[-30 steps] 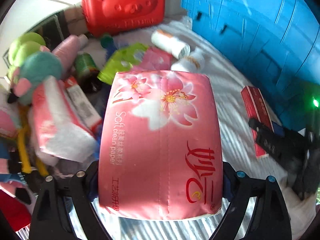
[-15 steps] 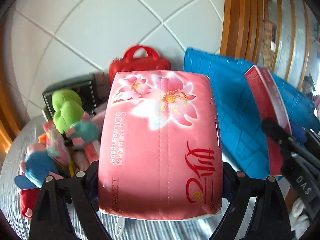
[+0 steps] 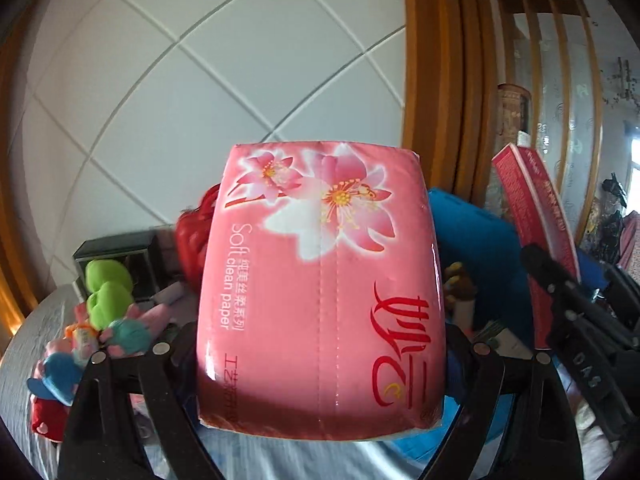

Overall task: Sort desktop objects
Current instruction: 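Carry the tissue pack and red box over the blue crate with both grippers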

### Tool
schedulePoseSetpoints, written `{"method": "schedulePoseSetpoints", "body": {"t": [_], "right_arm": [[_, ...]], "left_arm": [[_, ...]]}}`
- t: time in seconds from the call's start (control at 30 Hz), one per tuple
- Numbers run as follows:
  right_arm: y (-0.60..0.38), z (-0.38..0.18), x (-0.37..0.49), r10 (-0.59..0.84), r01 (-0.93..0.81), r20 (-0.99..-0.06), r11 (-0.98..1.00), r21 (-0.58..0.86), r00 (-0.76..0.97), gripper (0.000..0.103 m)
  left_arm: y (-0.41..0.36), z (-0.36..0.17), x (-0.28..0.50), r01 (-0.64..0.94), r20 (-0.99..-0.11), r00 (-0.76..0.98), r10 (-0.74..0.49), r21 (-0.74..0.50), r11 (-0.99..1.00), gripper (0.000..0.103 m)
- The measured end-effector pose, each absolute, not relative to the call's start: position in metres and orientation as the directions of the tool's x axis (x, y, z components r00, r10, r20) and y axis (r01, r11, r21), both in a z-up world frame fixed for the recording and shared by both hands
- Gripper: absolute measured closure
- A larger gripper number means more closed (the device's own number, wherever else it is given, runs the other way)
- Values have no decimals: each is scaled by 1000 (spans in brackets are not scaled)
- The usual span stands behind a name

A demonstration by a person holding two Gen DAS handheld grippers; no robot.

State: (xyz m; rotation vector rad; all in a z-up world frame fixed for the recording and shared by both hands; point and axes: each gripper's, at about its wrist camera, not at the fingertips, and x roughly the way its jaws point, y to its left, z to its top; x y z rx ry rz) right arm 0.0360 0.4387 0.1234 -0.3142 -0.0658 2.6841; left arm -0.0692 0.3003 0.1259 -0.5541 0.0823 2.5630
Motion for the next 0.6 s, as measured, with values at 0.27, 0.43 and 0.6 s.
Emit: {"method": "schedulePoseSetpoints", "body": {"t": [0.27,0.43,0.6], "right_arm": [[562,112,34,494,-472,-250,-869,-146,-833,59],[616,95,23,500,-468,-317,-866,-176,-806,59],[647,86,13,480,-454,-379,-876,-163,-791,59]], "left_arm": [[436,139,-44,-534,-426,-765,483,-2,-846,13],[497,126,-46,-533,-484,-750,450,39,-845,13],[525,113,-64,-512,-551,-730,405,47,-858,13]]}}
